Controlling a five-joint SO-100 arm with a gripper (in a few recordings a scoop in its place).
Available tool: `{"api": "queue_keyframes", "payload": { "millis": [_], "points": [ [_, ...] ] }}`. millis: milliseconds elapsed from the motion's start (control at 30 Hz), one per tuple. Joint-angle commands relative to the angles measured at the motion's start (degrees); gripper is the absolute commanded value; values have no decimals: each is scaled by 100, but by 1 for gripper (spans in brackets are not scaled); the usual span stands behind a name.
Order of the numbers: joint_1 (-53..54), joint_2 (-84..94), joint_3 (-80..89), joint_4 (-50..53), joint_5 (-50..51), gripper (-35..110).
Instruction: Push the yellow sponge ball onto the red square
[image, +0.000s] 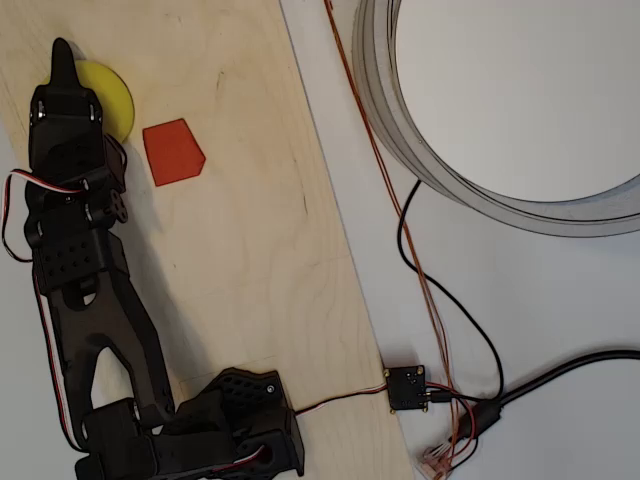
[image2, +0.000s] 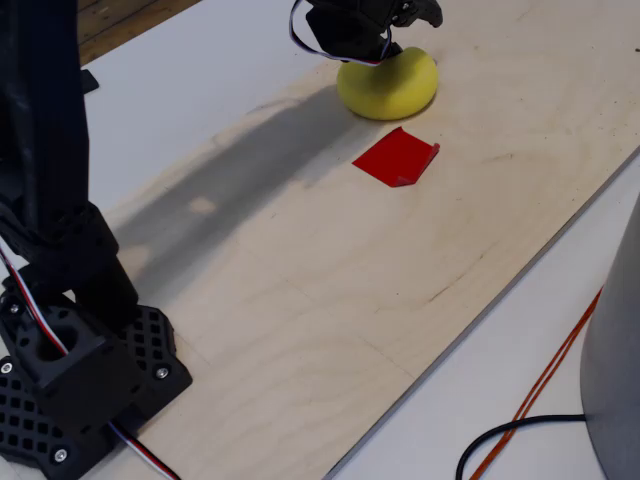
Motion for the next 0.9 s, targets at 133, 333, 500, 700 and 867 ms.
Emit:
{"api": "queue_keyframes", "payload": {
  "millis": [133,333,500,700,867],
  "points": [
    [167,343,896,-316,9,19],
    [176,642,1336,-369,44,19],
    [176,729,1608,-369,237,19],
    [97,1028,2013,-369,378,19],
    [44,1310,2382,-378,422,19]
  ]
}}
